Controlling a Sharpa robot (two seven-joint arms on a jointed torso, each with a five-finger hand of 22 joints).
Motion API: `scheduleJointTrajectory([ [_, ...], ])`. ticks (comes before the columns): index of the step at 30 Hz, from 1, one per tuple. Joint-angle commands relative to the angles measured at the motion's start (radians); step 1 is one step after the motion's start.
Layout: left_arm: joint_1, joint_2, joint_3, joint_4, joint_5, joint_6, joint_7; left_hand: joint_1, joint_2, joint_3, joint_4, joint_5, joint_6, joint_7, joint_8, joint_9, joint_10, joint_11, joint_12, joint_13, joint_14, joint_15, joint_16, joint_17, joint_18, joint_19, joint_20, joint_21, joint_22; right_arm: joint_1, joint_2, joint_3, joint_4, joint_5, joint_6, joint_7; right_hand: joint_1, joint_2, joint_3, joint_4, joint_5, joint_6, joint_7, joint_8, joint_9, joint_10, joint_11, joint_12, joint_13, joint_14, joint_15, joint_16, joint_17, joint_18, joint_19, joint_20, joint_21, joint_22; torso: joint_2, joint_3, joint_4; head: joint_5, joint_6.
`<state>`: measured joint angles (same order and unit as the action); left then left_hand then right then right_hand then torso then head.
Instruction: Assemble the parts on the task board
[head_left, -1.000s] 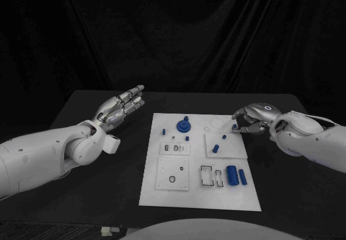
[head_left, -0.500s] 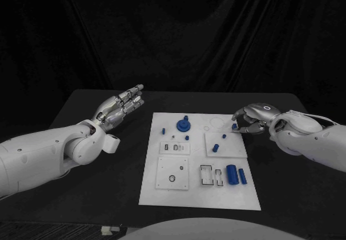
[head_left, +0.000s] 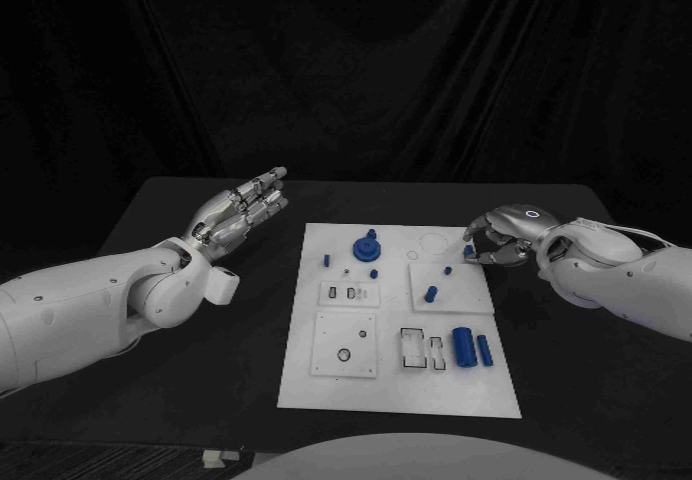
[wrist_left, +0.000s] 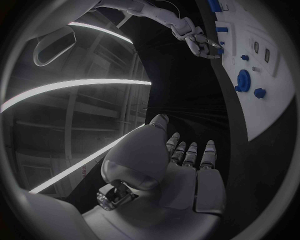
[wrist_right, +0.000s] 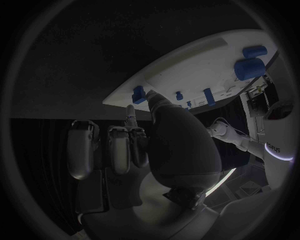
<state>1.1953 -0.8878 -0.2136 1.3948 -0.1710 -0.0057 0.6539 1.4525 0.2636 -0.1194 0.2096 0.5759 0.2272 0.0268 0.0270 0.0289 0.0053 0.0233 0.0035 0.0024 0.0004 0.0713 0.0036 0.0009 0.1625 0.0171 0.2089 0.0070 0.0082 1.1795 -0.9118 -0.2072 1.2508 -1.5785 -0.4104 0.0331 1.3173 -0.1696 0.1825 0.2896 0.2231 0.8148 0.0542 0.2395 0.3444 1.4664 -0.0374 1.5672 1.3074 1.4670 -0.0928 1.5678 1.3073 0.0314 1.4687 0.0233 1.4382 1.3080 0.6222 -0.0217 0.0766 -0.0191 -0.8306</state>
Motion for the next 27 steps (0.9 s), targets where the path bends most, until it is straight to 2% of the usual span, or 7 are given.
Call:
scheduleJointTrajectory([
  [1, -0.001, 0.001, 0.001, 0.002, 0.002, 0.009, 0.020, 0.007, -0.004, -0.001, -0.007, 0.005, -0.005, 0.003, 0.004, 0.001, -0.002, 0.007, -0.002, -0.001, 0.000, 0.007, -0.004, -0.001, 0.018, -0.001, 0.009, 0.006, 0.001, -0.003, 0.001, 0.000, -0.002, -0.008, 0.009, -0.016, 0.015, 0.000, 0.009, -0.001, 0.010, 0.010, -0.002, 0.008, 0.002, 0.104, 0.006, 0.004, 0.263, 0.104, 0.009, 0.003, 0.263, 0.002, 0.027, 0.007, -0.003, 0.219, 0.000, 0.0001, -0.0005, 0.001, -0.001],
  [27, -0.002, 0.002, 0.001, 0.002, 0.002, 0.011, 0.019, 0.007, -0.004, -0.001, -0.007, 0.005, -0.005, 0.003, 0.004, 0.001, -0.002, 0.007, -0.002, -0.001, 0.000, 0.007, -0.004, -0.001, 0.018, -0.001, 0.009, 0.006, 0.001, -0.004, 0.012, 0.000, -0.009, -0.008, 0.037, -0.026, 0.051, 0.008, 0.021, -0.003, 0.043, 0.082, 0.000, 0.056, 0.020, 0.104, 0.008, 0.004, 0.263, 0.104, 0.009, 0.003, 0.263, 0.004, 0.021, 0.008, -0.014, 0.216, 0.000, 0.0001, -0.0001, 0.000, -0.008],
])
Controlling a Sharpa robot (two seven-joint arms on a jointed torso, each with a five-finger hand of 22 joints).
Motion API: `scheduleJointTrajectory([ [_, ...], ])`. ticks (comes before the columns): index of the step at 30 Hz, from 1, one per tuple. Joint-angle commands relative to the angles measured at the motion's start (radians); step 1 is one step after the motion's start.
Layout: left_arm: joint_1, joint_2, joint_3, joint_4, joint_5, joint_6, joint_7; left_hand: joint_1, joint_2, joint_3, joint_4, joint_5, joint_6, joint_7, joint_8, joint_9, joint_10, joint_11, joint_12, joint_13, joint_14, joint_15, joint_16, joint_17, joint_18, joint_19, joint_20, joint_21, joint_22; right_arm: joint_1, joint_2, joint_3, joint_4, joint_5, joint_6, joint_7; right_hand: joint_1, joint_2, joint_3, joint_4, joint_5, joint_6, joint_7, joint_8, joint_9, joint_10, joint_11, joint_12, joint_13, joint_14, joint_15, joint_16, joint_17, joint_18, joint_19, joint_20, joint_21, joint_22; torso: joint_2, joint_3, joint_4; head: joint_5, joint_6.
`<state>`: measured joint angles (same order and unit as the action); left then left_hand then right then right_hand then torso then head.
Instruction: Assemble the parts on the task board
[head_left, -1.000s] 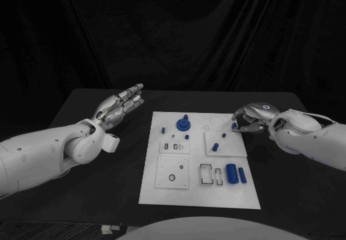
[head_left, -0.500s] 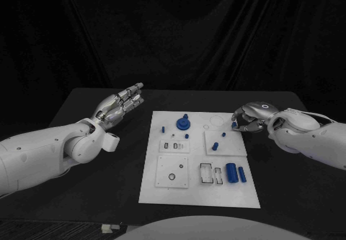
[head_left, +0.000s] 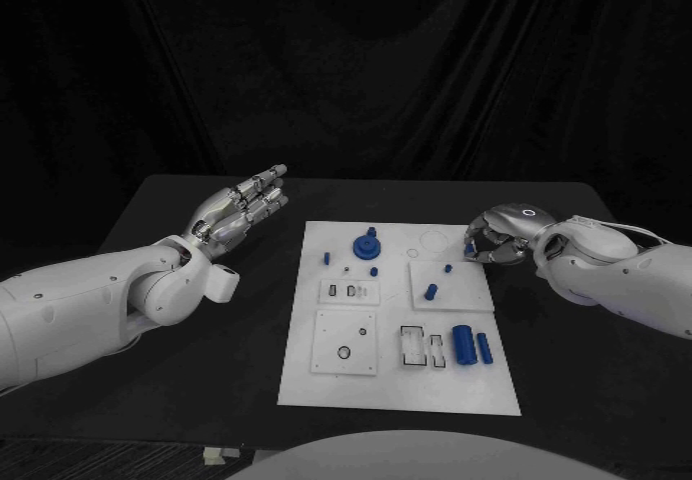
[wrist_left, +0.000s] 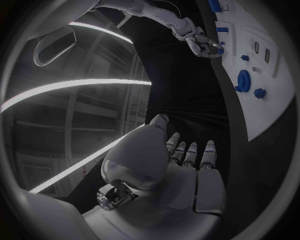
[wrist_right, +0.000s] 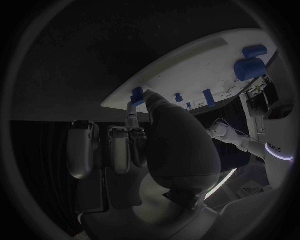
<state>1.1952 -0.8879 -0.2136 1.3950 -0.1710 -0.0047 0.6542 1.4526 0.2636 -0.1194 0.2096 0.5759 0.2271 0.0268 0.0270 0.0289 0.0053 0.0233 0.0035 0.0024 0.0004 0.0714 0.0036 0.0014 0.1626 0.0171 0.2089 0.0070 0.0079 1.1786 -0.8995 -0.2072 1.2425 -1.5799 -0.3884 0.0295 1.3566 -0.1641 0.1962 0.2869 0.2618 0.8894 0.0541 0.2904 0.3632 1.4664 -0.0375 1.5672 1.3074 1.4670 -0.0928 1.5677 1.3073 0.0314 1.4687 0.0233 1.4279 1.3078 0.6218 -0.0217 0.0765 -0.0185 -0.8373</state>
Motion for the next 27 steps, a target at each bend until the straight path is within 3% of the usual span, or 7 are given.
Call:
scheduleJointTrajectory([
  [1, -0.001, 0.002, 0.001, 0.001, 0.002, 0.010, 0.019, 0.007, -0.004, -0.001, -0.007, 0.005, -0.005, 0.003, 0.004, 0.001, -0.002, 0.007, -0.002, -0.001, 0.000, 0.007, -0.004, -0.001, 0.018, -0.001, 0.009, 0.006, 0.001, -0.003, 0.000, 0.000, -0.001, -0.007, 0.015, -0.022, 0.013, 0.003, 0.008, 0.000, 0.005, 0.009, 0.000, 0.006, 0.002, 0.104, 0.008, 0.004, 0.263, 0.104, 0.009, 0.003, 0.263, 0.004, 0.021, 0.008, -0.004, 0.216, 0.000, 0.0001, 0.0000, -0.001, -0.002],
  [9, -0.001, 0.002, 0.001, 0.001, 0.002, 0.011, 0.018, 0.007, -0.004, -0.001, -0.007, 0.005, -0.005, 0.003, 0.004, 0.001, -0.002, 0.007, -0.002, -0.001, 0.000, 0.007, -0.004, -0.001, 0.018, -0.001, 0.009, 0.006, 0.001, -0.003, 0.001, 0.000, -0.001, -0.007, 0.013, -0.022, 0.018, 0.004, 0.010, -0.001, 0.007, 0.016, 0.001, 0.009, 0.003, 0.104, 0.009, 0.004, 0.263, 0.104, 0.010, 0.003, 0.263, 0.005, 0.020, 0.008, -0.006, 0.215, 0.000, -0.0001, -0.0005, 0.002, -0.004],
  [15, -0.001, 0.001, 0.001, 0.001, 0.002, 0.010, 0.017, 0.007, -0.004, -0.001, -0.007, 0.005, -0.005, 0.003, 0.004, 0.001, -0.002, 0.007, -0.002, -0.001, 0.000, 0.007, -0.004, -0.001, 0.018, -0.001, 0.009, 0.006, 0.001, -0.003, -0.005, 0.000, 0.005, -0.007, -0.016, -0.014, 0.027, 0.007, 0.014, -0.002, 0.008, 0.038, 0.003, 0.019, 0.006, 0.104, 0.009, 0.004, 0.263, 0.104, 0.010, 0.003, 0.263, 0.007, 0.014, 0.008, -0.016, 0.212, 0.000, -0.0002, 0.0003, 0.001, -0.005],
  [27, -0.002, 0.005, 0.001, -0.002, 0.002, 0.010, 0.015, 0.007, -0.004, -0.001, -0.007, 0.005, -0.005, 0.003, 0.004, 0.001, -0.002, 0.007, -0.002, -0.001, 0.000, 0.007, -0.004, -0.001, 0.018, -0.001, 0.009, 0.006, 0.001, 0.012, -0.032, 0.001, 0.076, -0.007, -0.045, -0.024, 0.039, 0.008, 0.017, -0.003, 0.006, 0.063, 0.004, 0.029, 0.009, 0.104, 0.010, 0.004, 0.263, 0.104, 0.011, 0.003, 0.263, 0.009, 0.011, 0.009, -0.024, 0.210, -0.001, 0.0000, -0.0010, 0.000, -0.010],
])
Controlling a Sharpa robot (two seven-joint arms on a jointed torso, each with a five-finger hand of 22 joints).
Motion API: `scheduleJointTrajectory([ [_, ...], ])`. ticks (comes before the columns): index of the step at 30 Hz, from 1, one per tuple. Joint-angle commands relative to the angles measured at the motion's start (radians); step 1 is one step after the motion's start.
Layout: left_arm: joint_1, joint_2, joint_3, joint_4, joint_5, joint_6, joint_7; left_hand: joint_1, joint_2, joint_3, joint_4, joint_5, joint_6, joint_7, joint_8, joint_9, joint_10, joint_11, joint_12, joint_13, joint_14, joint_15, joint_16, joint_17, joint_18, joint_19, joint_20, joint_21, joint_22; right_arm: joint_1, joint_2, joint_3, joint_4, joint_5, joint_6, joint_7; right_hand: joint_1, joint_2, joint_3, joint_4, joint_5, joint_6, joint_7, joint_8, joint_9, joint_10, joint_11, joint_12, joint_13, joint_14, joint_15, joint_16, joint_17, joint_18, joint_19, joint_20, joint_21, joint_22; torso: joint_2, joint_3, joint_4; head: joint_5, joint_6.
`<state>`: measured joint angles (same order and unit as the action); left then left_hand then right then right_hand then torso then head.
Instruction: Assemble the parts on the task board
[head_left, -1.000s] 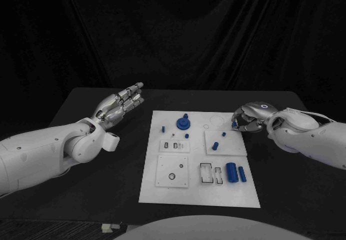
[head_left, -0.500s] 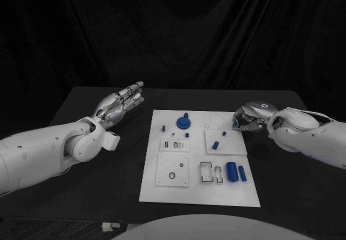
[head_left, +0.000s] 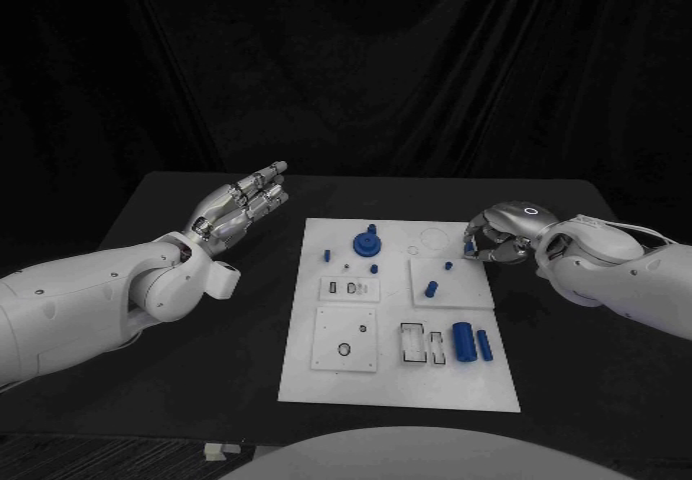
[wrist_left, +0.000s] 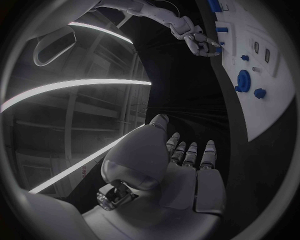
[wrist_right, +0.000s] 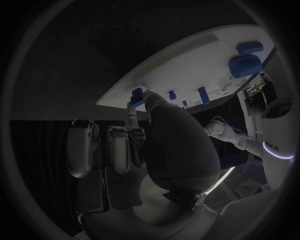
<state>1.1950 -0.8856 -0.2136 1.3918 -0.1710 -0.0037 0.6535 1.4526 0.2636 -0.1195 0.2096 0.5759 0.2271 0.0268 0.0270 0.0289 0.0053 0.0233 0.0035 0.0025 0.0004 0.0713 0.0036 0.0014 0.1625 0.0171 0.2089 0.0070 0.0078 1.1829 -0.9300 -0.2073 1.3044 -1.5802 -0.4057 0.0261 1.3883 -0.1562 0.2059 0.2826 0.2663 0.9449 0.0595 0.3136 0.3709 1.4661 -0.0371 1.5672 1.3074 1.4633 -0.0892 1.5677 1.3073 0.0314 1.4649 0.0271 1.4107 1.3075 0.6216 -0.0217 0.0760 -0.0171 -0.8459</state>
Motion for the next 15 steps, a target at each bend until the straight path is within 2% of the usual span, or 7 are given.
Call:
scheduleJointTrajectory([
  [1, -0.001, 0.003, 0.001, 0.000, 0.002, 0.009, 0.015, 0.007, -0.004, -0.001, -0.007, 0.005, -0.005, 0.003, 0.004, 0.001, -0.002, 0.007, -0.002, -0.001, 0.000, 0.007, -0.004, -0.001, 0.018, -0.001, 0.009, 0.006, 0.001, 0.012, -0.002, 0.001, 0.022, -0.006, -0.026, -0.022, 0.008, 0.000, 0.007, 0.001, 0.001, 0.008, -0.001, 0.006, 0.001, 0.105, 0.010, 0.004, 0.263, 0.107, 0.008, 0.003, 0.263, 0.009, 0.015, 0.005, -0.006, 0.210, 0.000, 0.0000, -0.0007, -0.001, -0.002],
  [8, -0.001, 0.003, 0.001, 0.000, 0.002, 0.008, 0.014, 0.007, -0.004, -0.001, -0.007, 0.005, -0.005, 0.003, 0.004, 0.001, -0.002, 0.007, -0.002, -0.001, 0.000, 0.007, -0.004, -0.001, 0.018, -0.001, 0.009, 0.006, 0.001, 0.044, 0.007, 0.001, 0.081, -0.006, -0.020, -0.029, 0.011, 0.000, 0.008, 0.000, 0.001, 0.010, -0.001, 0.006, 0.001, 0.105, 0.010, 0.004, 0.263, 0.107, 0.008, 0.003, 0.263, 0.010, 0.012, 0.005, -0.012, 0.208, -0.002, -0.0002, -0.0002, -0.001, -0.007],
  [15, -0.002, 0.004, 0.001, -0.001, 0.002, 0.009, 0.013, 0.005, -0.004, 0.001, -0.009, 0.005, -0.005, 0.003, 0.004, 0.001, -0.002, 0.006, -0.002, -0.001, 0.000, 0.008, -0.004, -0.001, 0.018, -0.001, 0.010, 0.006, 0.001, 0.070, 0.041, 0.001, 0.121, -0.011, 0.000, -0.035, 0.015, 0.000, 0.009, -0.001, 0.001, 0.010, 0.001, 0.005, 0.000, 0.105, 0.011, 0.004, 0.263, 0.107, 0.009, 0.003, 0.263, 0.011, 0.010, 0.006, -0.015, 0.207, 0.000, -0.0006, 0.0011, -0.004, -0.006],
])
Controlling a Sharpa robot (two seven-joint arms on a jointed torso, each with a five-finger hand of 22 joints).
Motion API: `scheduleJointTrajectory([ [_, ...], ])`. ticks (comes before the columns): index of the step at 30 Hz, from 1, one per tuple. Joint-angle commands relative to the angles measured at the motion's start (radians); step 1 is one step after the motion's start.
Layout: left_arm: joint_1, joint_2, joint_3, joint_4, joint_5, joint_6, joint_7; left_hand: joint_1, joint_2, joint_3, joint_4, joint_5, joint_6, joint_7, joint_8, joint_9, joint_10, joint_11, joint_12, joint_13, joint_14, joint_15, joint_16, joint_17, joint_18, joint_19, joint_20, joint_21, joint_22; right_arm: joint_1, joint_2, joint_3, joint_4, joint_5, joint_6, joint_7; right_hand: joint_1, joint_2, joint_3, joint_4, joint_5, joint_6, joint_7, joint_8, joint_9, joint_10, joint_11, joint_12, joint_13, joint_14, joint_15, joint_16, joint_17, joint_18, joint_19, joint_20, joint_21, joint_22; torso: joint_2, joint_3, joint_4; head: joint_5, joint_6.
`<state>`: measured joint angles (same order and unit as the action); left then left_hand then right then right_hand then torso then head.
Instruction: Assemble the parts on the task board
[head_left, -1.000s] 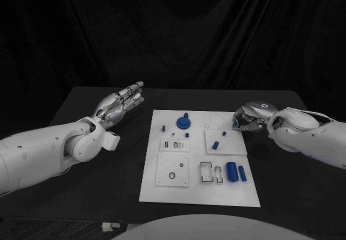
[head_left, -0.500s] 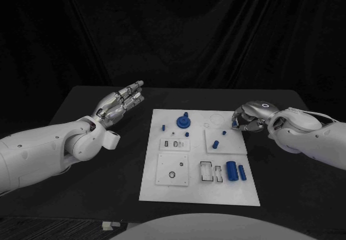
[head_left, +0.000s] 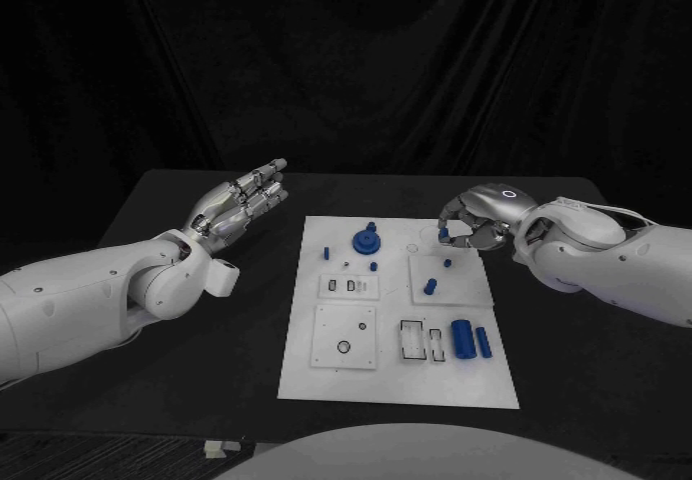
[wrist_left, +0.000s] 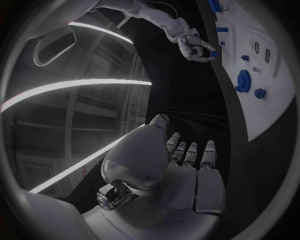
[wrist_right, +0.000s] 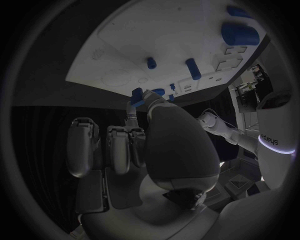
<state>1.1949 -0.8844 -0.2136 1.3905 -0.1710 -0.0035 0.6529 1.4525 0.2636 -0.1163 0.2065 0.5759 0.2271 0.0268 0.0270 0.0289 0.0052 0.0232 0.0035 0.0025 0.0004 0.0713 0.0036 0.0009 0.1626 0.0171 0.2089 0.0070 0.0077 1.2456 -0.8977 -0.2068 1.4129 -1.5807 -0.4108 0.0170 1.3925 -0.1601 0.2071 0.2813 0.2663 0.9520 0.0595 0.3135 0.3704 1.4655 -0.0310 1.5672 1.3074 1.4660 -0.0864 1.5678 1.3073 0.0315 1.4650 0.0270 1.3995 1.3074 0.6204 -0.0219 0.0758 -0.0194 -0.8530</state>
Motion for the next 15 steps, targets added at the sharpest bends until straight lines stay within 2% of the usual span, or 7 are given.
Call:
scheduleJointTrajectory([
  [1, -0.001, 0.003, 0.001, 0.001, 0.002, 0.009, 0.014, 0.005, -0.004, -0.002, -0.006, 0.005, -0.005, 0.003, 0.004, 0.001, -0.002, 0.006, -0.002, -0.001, 0.000, 0.008, -0.004, -0.001, 0.018, -0.001, 0.010, 0.006, 0.001, 0.010, 0.014, 0.001, 0.018, -0.013, 0.010, -0.027, 0.013, 0.004, 0.009, 0.000, 0.002, 0.002, 0.002, 0.004, 0.000, 0.105, 0.006, 0.004, 0.263, 0.105, 0.006, 0.003, 0.263, 0.011, 0.009, 0.006, -0.006, 0.206, 0.001, -0.0002, 0.0013, -0.001, 0.001],
  [9, -0.001, 0.009, 0.001, 0.000, 0.002, 0.011, 0.014, 0.005, -0.004, -0.002, -0.006, 0.005, -0.005, 0.003, 0.004, 0.001, -0.002, 0.006, -0.002, -0.001, 0.000, 0.008, -0.004, -0.001, 0.018, -0.001, 0.010, 0.006, 0.001, 0.020, 0.068, 0.001, 0.059, -0.028, 0.056, -0.038, 0.017, 0.009, 0.012, 0.001, 0.002, -0.002, 0.006, -0.001, -0.003, 0.105, 0.009, 0.004, 0.263, 0.105, 0.009, 0.003, 0.263, 0.014, 0.004, 0.008, -0.016, 0.203, 0.002, 0.0003, 0.0010, -0.005, -0.002],
  [15, -0.001, 0.011, 0.001, 0.001, 0.002, 0.011, 0.016, 0.005, -0.004, -0.002, -0.006, 0.005, -0.005, 0.003, 0.004, 0.001, -0.002, 0.006, -0.002, -0.001, 0.000, 0.008, -0.004, -0.001, 0.018, -0.001, 0.010, 0.006, 0.001, 0.020, 0.120, 0.001, 0.069, -0.046, 0.096, -0.052, 0.020, 0.014, 0.014, 0.000, 0.001, -0.005, 0.010, -0.006, -0.005, 0.105, 0.012, 0.004, 0.263, 0.105, 0.012, 0.003, 0.263, 0.017, -0.003, 0.010, -0.030, 0.199, 0.002, -0.0004, 0.0026, -0.008, -0.002],
])
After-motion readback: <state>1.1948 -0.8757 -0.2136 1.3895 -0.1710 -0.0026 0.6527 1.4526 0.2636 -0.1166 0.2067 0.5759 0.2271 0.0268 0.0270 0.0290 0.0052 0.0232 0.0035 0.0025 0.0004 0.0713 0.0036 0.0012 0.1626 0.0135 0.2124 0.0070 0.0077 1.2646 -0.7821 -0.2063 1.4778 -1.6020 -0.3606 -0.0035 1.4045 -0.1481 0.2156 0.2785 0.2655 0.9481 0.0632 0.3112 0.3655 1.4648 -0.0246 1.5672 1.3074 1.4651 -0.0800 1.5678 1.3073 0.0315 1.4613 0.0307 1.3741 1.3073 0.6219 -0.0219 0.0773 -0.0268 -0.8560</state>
